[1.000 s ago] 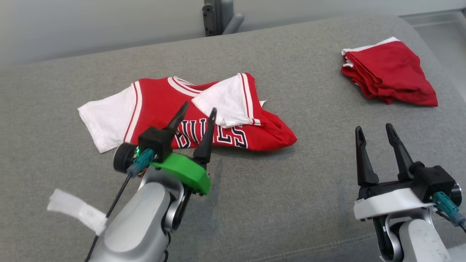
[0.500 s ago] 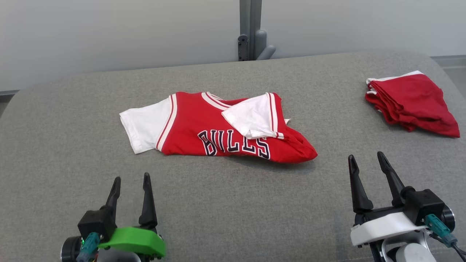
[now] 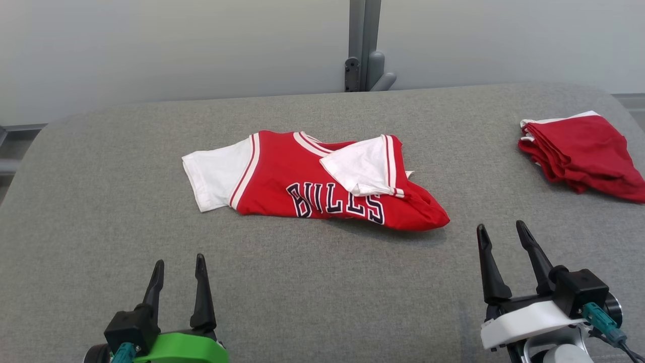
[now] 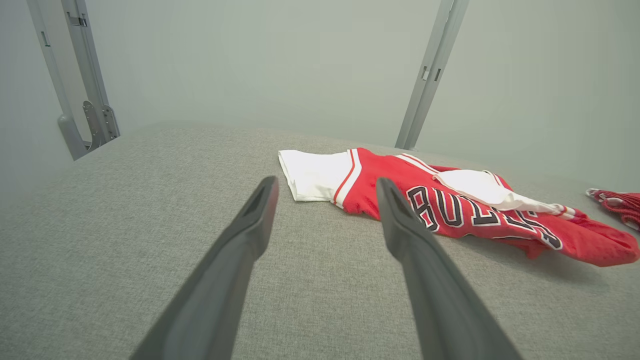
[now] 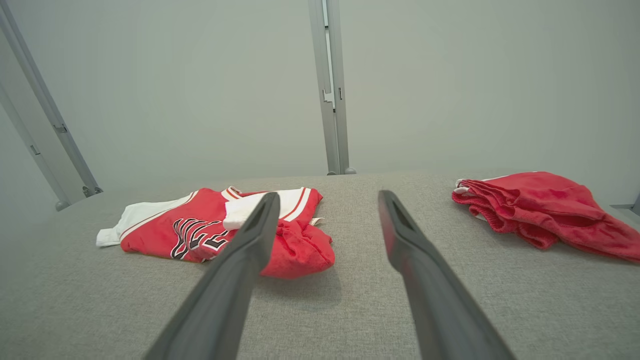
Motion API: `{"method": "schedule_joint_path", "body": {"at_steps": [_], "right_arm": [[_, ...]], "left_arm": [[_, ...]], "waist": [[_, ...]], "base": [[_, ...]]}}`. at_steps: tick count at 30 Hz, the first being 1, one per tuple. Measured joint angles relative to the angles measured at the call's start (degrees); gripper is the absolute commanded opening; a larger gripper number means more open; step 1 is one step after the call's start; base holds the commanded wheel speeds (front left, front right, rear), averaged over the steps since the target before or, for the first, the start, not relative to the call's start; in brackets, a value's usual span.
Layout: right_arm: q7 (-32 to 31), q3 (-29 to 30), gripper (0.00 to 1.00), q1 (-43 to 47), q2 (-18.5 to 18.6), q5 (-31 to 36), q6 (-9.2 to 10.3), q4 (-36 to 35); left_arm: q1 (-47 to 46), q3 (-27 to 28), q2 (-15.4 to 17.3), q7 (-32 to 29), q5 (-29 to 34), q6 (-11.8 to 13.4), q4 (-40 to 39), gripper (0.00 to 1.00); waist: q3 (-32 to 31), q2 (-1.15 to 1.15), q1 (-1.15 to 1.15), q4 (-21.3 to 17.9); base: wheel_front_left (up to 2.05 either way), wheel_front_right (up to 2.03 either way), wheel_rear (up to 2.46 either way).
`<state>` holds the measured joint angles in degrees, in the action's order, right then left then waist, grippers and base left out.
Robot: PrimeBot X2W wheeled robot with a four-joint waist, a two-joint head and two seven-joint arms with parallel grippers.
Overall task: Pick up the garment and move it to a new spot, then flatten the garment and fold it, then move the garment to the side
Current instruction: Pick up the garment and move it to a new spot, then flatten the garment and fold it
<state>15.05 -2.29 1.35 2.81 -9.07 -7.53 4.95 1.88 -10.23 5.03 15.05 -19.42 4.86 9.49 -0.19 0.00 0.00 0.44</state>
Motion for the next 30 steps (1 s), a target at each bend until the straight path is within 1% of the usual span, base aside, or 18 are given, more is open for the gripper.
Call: {"method": "schedule_joint_path", "body": {"at_steps": [13,25,30], "right_arm": [[0.00,-0.55,1.00,-0.51,0.01,0.01,0.00,0.93],[0.00,-0.22,1.00,-0.88,0.01,0.12,0.00,0.92],[0.00,-0.37,1.00,-1.83,0.01,0.40,0.00,0.87]], "left_arm": [[0.00,2.50,-1.34,0.00,2.20,-2.38,1.53,1.00],[-0.20,3.68,-1.88,0.00,2.94,-3.33,1.70,1.00],[-3.09,2.89,-2.00,0.00,4.75,-4.20,2.35,1.00]], "waist": [[0.30,0.00,0.00,-0.26],[1.31,0.00,0.00,-0.30],[2.48,0.00,0.00,-0.46]], "base": [[0.00,0.00,0.00],[0.00,0.00,0.00],[0.00,0.00,0.00]]}}
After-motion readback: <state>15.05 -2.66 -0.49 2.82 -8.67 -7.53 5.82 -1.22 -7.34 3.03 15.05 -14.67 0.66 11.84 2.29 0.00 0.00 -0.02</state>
